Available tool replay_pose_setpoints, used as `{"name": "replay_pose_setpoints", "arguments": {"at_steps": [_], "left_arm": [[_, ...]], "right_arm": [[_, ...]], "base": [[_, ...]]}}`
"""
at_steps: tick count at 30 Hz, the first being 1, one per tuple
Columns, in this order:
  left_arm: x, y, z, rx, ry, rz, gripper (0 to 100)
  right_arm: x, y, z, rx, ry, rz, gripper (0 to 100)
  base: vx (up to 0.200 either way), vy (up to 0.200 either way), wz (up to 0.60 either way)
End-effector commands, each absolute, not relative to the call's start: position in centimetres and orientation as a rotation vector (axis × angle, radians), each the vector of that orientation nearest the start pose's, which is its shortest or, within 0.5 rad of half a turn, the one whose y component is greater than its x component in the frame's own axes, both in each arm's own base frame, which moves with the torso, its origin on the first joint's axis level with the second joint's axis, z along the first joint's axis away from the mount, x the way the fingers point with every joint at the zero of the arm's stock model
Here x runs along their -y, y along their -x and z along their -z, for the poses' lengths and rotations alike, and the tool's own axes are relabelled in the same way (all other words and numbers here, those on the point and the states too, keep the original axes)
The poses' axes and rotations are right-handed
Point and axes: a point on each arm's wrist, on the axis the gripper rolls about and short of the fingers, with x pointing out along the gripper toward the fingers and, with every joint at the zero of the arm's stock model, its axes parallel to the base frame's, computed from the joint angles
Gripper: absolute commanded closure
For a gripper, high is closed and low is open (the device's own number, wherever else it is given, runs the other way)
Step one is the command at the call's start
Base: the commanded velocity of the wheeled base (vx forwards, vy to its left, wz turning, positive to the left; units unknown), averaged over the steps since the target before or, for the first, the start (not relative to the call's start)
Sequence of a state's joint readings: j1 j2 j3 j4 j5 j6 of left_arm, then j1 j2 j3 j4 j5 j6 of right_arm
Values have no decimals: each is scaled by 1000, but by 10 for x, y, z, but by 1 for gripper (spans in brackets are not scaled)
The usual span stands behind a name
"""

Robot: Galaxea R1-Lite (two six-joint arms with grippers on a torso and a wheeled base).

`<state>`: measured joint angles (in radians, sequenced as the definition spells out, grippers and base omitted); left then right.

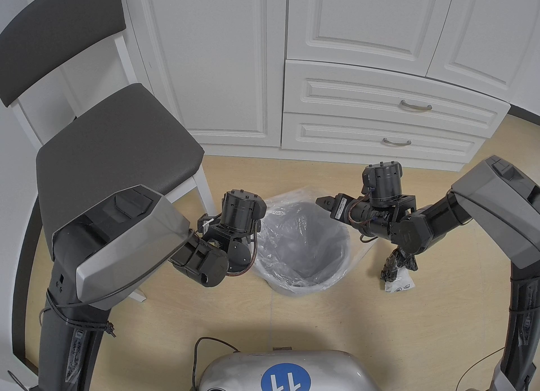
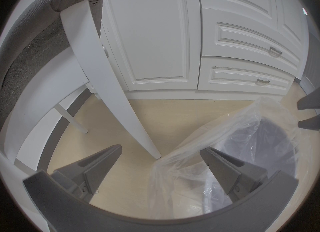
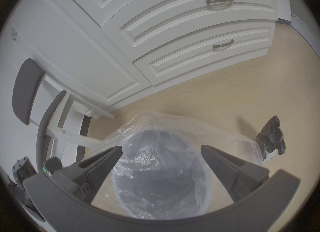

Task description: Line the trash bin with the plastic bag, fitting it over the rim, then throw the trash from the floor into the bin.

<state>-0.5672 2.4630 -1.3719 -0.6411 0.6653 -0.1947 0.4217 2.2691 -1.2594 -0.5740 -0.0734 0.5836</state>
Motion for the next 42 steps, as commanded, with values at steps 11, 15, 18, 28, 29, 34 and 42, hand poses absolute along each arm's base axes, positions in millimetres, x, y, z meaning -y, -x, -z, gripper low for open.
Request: {"name": "replay_pose_setpoints", "arguments": {"at_steps": [11, 15, 18, 28, 29, 34, 42], "left_arm": [[244, -423, -16, -326, -13, -149, 0], [244, -427, -17, -314, 2, -155, 0], [245, -430, -20, -297, 27, -158, 0], [247, -449, -11, -248, 49, -242, 0], [247, -449, -11, -250, 48, -242, 0], [246, -448, 1, -279, 22, -244, 0], [243, -447, 9, -320, -10, -254, 0]], "right_arm": [[-177, -443, -37, -431, -569, -160, 0], [-173, -454, -36, -363, -613, -139, 0], [-173, -460, -36, -312, -648, -132, 0], [-174, -465, -20, -257, -672, -152, 0], [-174, -465, -20, -257, -672, -152, 0], [-172, -467, -11, -274, -667, -145, 0], [-169, -471, -7, -278, -664, -135, 0]], "base": [[0, 0, 0], [0, 0, 0], [0, 0, 0], [0, 0, 0], [0, 0, 0], [0, 0, 0], [0, 0, 0]]}}
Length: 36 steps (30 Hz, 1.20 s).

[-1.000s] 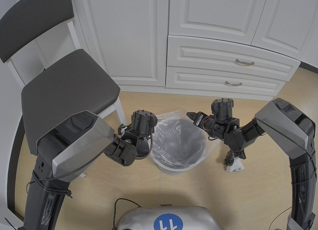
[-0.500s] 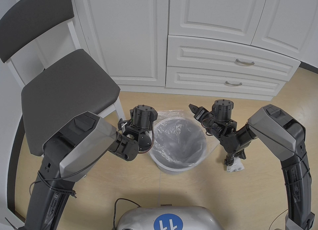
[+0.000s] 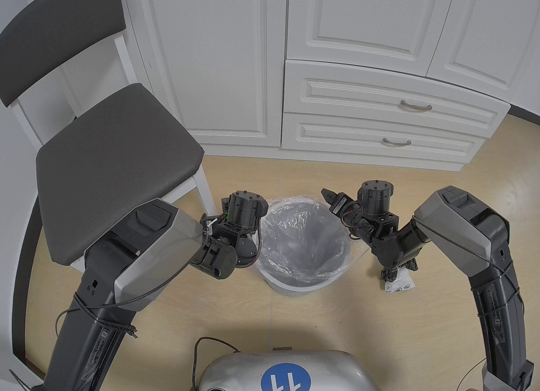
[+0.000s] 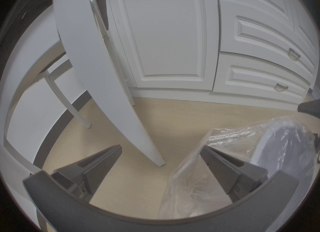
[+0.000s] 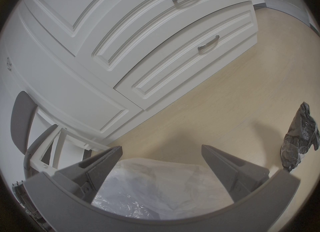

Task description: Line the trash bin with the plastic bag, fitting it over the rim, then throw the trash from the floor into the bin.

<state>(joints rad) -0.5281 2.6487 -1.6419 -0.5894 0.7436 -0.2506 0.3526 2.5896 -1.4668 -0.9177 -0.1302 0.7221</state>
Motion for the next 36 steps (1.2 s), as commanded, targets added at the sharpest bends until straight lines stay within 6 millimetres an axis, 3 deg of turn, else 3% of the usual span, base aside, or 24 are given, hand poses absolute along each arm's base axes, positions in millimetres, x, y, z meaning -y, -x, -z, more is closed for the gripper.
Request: {"name": "replay_pose_setpoints", "arguments": {"at_steps": [1, 7, 12, 17, 19, 20, 22, 27, 29, 34, 36], "left_arm": [[241, -445, 14, -355, -37, -260, 0], [239, -442, 15, -377, -51, -262, 0], [236, -433, -8, -365, -41, -258, 0], [231, -409, -34, -384, -72, -230, 0], [231, -409, -34, -384, -72, -230, 0], [226, -397, -40, -401, -116, -218, 0], [225, -388, -44, -410, -144, -202, 0], [223, -380, -47, -421, -152, -181, 0], [218, -369, -47, -459, -161, -132, 0], [210, -361, -28, -537, -199, -98, 0], [206, -363, -5, -591, -208, -74, 0]], "right_arm": [[-168, -471, -6, -279, -666, -134, 0], [-166, -474, -6, -263, -673, -130, 0], [-166, -466, -33, -229, -677, -146, 0], [-157, -437, -74, -261, -522, -152, 0], [-157, -437, -74, -261, -522, -152, 0], [-148, -415, -92, -328, -389, -146, 0], [-140, -402, -99, -380, -332, -146, 0], [-126, -399, -92, -424, -254, -121, 0], [-102, -397, -71, -496, -105, -89, 0], [-84, -390, -42, -594, 17, -121, 0], [-83, -389, -22, -649, 57, -156, 0]], "base": [[0, 0, 0], [0, 0, 0], [0, 0, 0], [0, 0, 0], [0, 0, 0], [0, 0, 0], [0, 0, 0], [0, 0, 0], [0, 0, 0], [0, 0, 0], [0, 0, 0]]}}
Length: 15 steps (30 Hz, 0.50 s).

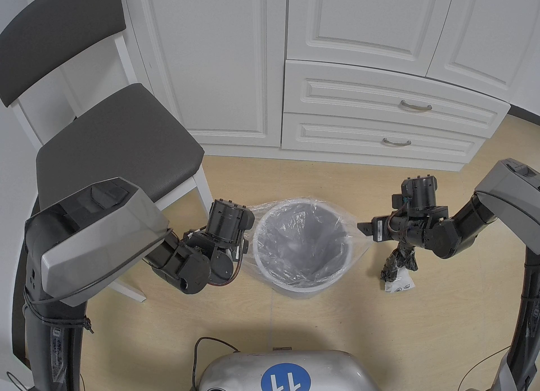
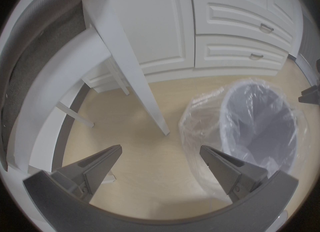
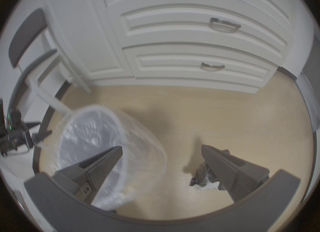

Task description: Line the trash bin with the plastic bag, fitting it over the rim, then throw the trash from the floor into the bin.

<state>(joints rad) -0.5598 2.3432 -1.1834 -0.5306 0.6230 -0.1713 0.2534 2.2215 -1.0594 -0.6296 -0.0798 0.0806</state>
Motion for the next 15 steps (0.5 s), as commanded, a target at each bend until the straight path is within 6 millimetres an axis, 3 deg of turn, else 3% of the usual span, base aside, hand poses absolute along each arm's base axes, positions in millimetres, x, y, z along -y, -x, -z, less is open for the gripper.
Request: {"name": "replay_pose_setpoints", "arguments": {"at_steps": [1, 4, 15], "left_arm": [[206, -364, 1, -602, -211, -75, 0], [204, -367, 13, -625, -221, -77, 0], [201, -363, 27, -717, -228, -4, 0]], "right_arm": [[-83, -389, -18, -662, 59, -157, 0], [-86, -386, -5, -702, 74, -167, 0], [-97, -366, 15, -835, 137, -286, 0]], "base": [[0, 0, 0], [0, 0, 0], [0, 0, 0]]}}
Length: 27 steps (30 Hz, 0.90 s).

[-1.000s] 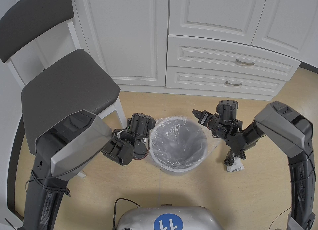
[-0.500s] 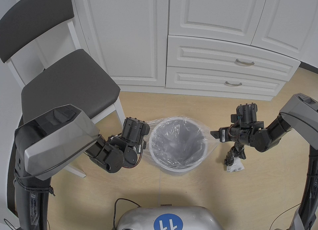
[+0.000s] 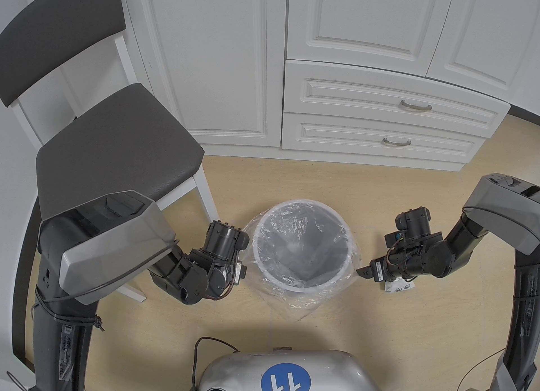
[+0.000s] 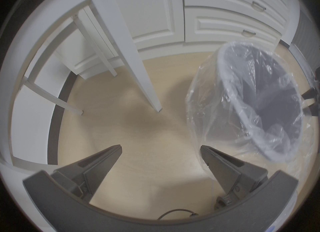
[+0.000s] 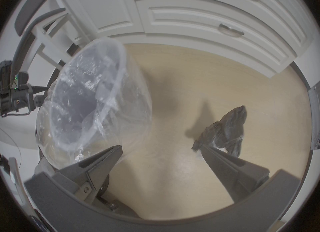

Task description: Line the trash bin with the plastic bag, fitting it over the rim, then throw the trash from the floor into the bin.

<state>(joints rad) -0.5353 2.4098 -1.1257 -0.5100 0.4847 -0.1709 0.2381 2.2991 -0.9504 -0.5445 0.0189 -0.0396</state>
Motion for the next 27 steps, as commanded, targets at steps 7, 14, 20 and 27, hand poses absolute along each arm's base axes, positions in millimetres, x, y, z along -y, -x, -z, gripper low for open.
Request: {"name": "replay_pose_setpoints", "arguments": {"at_steps": [7, 14, 20, 27], "left_arm": [[197, -373, 41, -742, -221, -15, 0], [184, -399, 56, -724, -182, -80, 0], [191, -416, 52, -660, -96, -130, 0], [195, -422, 52, -626, -83, -175, 0]], "right_arm": [[-98, -370, 35, -876, 142, -284, 0], [-94, -387, 37, -861, 128, -237, 0], [-90, -413, 41, -801, 86, -66, 0], [-89, -428, 37, -757, 16, -17, 0]], "base": [[0, 0, 0], [0, 0, 0], [0, 0, 0], [0, 0, 0]]}}
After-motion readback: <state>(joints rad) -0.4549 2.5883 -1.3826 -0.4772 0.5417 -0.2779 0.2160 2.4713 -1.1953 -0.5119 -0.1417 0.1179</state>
